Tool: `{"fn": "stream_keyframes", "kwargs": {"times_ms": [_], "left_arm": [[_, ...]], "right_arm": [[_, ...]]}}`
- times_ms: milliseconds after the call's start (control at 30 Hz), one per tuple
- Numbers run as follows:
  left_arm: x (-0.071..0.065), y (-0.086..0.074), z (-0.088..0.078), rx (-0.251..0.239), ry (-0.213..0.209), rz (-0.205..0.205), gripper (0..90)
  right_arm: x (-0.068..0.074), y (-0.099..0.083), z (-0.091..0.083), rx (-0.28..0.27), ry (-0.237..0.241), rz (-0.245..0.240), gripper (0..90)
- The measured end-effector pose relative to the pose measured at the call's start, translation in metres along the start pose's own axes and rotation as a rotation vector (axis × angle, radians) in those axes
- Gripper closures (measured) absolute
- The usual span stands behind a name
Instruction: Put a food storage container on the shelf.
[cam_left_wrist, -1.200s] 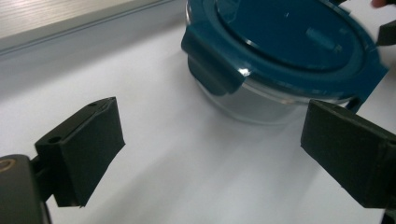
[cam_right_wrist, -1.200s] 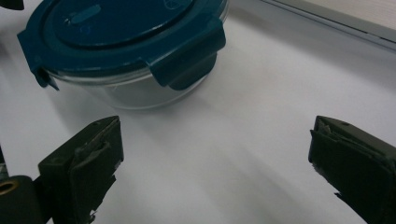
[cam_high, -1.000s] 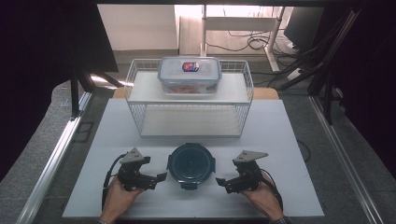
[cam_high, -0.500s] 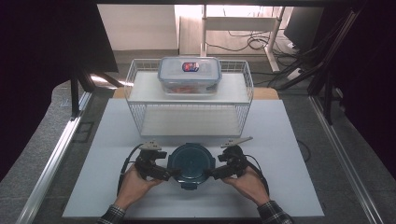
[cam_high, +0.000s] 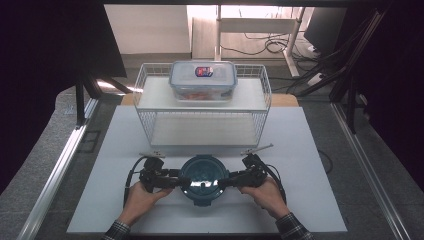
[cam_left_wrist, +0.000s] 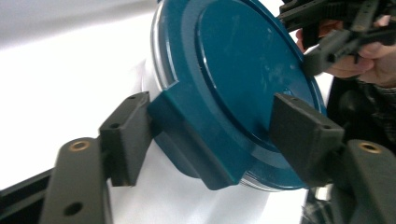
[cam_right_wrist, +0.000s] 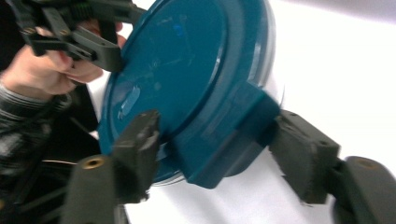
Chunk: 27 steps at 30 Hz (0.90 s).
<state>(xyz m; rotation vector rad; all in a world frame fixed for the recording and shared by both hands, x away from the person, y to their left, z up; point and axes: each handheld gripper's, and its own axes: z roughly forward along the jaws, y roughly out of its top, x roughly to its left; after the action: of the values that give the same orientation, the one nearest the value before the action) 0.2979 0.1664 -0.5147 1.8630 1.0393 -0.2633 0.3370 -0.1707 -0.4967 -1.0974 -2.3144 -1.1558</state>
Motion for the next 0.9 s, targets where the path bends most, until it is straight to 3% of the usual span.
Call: {"fn": "stream_keyframes", "kwargs": {"times_ms": [233, 300, 333, 367, 500, 633, 733, 900], "left_arm": [[0.006, -0.012, -0.013, -0.011, -0.046, -0.094, 40.8], [0.007, -0.013, -0.015, -0.008, -0.046, -0.105, 41.4], [0.007, -0.014, -0.017, -0.005, -0.024, -0.108, 44.7], [0.01, -0.016, -0.021, -0.018, -0.052, -0.122, 46.3], [0.006, -0.015, -0.021, 0.002, -0.033, -0.119, 47.5], [0.007, -0.009, -0.018, -0.003, -0.008, -0.14, 52.6], [0.005, -0.01, -0.022, -0.009, 0.009, -0.134, 57.8], [-0.007, -0.02, -0.03, -0.007, 0.017, -0.142, 61.5]], "right_arm": [[-0.004, -0.002, 0.001, 0.009, 0.062, 0.095, 47.0], [-0.004, -0.002, 0.001, 0.008, 0.064, 0.102, 47.1], [-0.004, -0.002, 0.002, 0.009, 0.065, 0.105, 47.0], [-0.005, -0.002, 0.002, 0.015, 0.064, 0.128, 46.8], [-0.011, -0.004, 0.002, 0.011, 0.088, 0.16, 48.4], [-0.003, -0.003, 0.0, -0.002, 0.067, 0.145, 50.2], [0.001, -0.003, -0.001, -0.011, 0.052, 0.13, 51.3], [0.018, -0.005, -0.007, -0.052, 0.023, 0.085, 54.9]]}}
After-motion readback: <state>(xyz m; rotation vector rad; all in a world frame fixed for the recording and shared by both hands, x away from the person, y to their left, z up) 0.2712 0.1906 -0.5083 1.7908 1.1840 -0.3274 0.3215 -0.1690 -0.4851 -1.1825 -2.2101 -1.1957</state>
